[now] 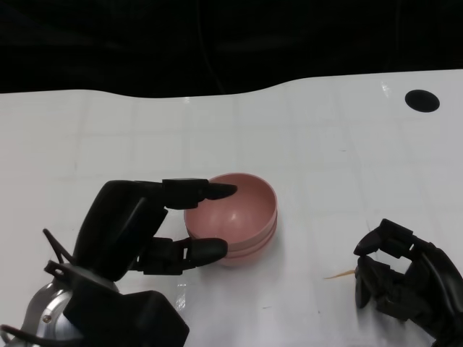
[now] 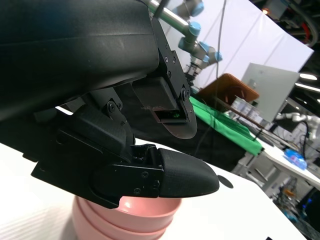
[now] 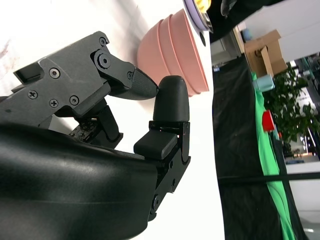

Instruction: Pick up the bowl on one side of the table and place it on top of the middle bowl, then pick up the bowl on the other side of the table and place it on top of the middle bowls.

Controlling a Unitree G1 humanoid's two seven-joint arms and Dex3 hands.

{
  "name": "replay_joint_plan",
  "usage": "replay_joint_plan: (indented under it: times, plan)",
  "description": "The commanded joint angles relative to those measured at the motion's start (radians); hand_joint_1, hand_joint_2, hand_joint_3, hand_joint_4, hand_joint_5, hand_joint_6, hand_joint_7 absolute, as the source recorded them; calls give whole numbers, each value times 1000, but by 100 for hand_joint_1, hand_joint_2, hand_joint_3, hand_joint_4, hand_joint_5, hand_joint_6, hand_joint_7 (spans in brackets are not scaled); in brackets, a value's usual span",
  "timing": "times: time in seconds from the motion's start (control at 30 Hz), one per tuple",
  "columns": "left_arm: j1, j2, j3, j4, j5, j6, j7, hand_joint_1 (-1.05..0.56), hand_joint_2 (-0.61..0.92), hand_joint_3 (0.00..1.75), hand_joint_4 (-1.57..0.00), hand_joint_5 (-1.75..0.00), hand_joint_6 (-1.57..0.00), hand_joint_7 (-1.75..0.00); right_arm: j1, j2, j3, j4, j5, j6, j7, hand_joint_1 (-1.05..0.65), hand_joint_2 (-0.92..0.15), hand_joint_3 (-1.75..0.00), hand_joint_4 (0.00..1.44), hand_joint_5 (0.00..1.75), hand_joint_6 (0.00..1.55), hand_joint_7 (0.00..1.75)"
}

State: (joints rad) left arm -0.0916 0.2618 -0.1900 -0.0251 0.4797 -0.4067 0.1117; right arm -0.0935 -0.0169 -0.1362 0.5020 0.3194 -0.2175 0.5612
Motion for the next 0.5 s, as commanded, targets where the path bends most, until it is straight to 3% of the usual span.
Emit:
replay_joint_plan:
  times: [0.03,0.1,0.13,0.2,0.4,0.5]
  plan:
    - [89,18,67,-65,-127,-28,-33,-74,92,33,-118,-17,-104,-7,5,-14,-9,-14,6,0,-5,-16,-59,-98,87,175,76,155]
    - [122,18,89,-75,-170,-30,-48,-68,92,29,-118,-27,-107,-7,5,-15,-9,-18,6,6,-4,-16,-59,-99,87,175,76,155]
    - [134,17,98,-73,-186,-34,-54,-66,92,28,-104,-58,-109,-6,5,-15,-9,-18,6,6,-3,-15,-60,-99,87,175,76,155]
    - [149,13,110,-64,-216,-49,-64,-64,92,28,-94,-82,-111,-6,5,-15,-10,-18,8,6,-2,-15,-60,-99,87,175,76,155]
    - [171,0,139,-15,-326,-112,-108,-61,92,27,-89,-89,-115,-7,3,-14,-11,-13,10,3,2,-14,-60,-99,87,175,76,155]
    - [196,-3,158,9,-433,-134,-164,-57,92,27,-83,-103,-114,-7,4,-15,-11,-12,9,-2,7,-15,-60,-100,88,175,76,156]
